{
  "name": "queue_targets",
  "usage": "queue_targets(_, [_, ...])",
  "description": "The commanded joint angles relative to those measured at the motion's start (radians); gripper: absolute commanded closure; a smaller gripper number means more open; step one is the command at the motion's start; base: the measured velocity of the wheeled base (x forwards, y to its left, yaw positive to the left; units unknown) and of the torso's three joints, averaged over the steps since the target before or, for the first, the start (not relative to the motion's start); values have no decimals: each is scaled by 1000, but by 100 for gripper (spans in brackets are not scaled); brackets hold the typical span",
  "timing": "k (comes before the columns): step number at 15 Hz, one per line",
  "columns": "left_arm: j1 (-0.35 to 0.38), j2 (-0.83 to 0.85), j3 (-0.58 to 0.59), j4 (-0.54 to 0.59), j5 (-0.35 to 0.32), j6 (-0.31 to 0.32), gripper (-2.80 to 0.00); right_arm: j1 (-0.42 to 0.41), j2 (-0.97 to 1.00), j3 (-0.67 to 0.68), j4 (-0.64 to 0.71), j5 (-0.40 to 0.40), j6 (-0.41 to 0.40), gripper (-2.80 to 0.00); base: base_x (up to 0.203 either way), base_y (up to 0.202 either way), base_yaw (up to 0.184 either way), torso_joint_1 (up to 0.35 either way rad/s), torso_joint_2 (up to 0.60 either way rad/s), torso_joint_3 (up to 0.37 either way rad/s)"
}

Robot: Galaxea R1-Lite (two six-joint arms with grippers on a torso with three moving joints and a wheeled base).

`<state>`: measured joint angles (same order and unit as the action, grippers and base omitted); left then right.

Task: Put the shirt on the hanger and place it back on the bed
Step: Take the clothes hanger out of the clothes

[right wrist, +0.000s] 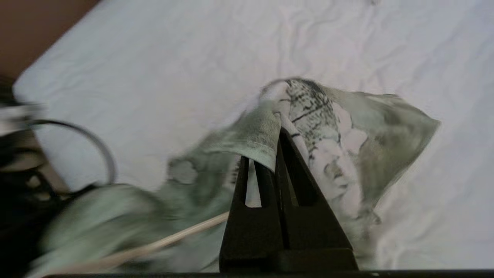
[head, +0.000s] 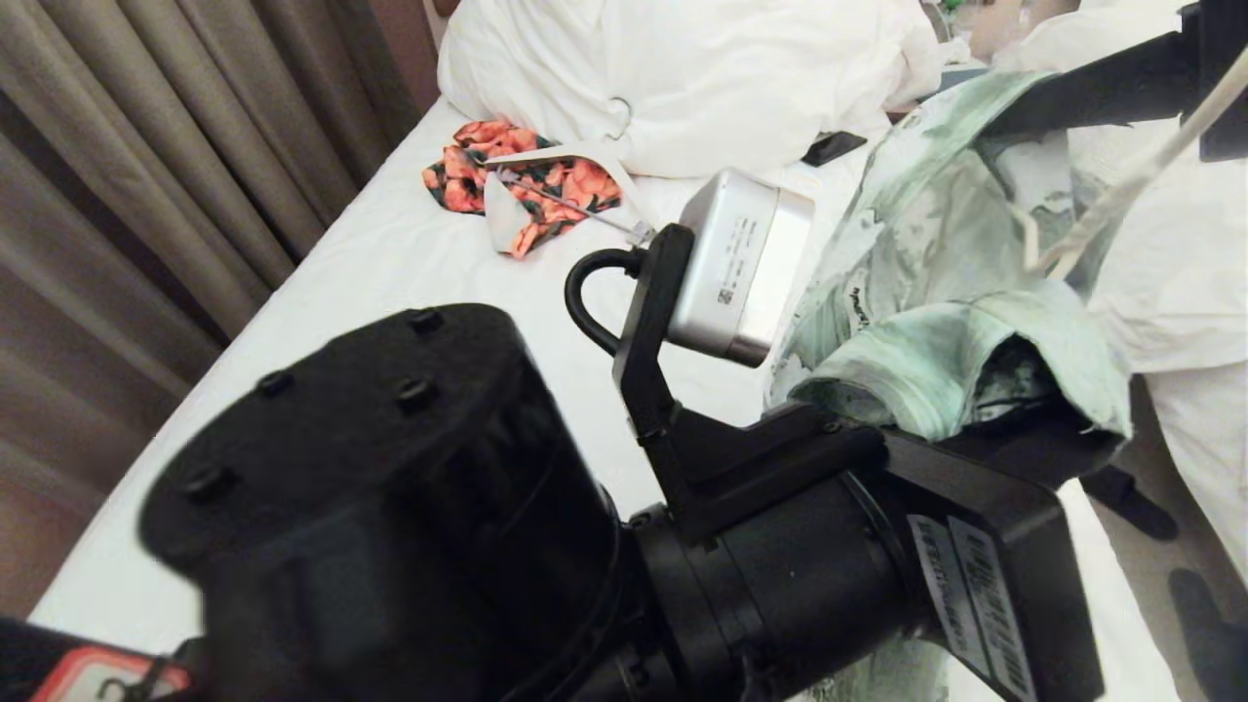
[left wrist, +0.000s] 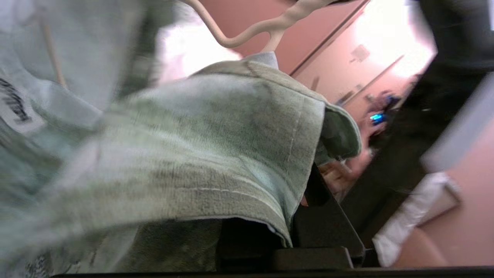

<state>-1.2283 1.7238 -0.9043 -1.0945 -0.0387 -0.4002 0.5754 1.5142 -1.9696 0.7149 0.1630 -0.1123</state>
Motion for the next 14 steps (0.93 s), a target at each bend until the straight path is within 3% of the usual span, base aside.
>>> queue_targets(1, [53,37,-3,-8,-36,-2,0,19,-30,0,5,1,1,0,0,0,0,0,0,0])
queue_targets(5, [119,41,-16,-8,-50,30,0,31,-58,0,66,1,3,0,0,0,0,0,0,0])
queue_targets(8, [163,23,-30,-8,-49,59,0,106,-83,0,86,-4,43,0,0,0,0,0,0,0])
queue_targets(11, [176,-5,-35,-12,-46,76,0,179,-90,1,158,-43,65,0,0,0,0,0,0,0])
queue_targets(14, [179,-19,-38,-41,-29,87,0,192,-89,1,237,-49,101,0,0,0,0,0,0,0])
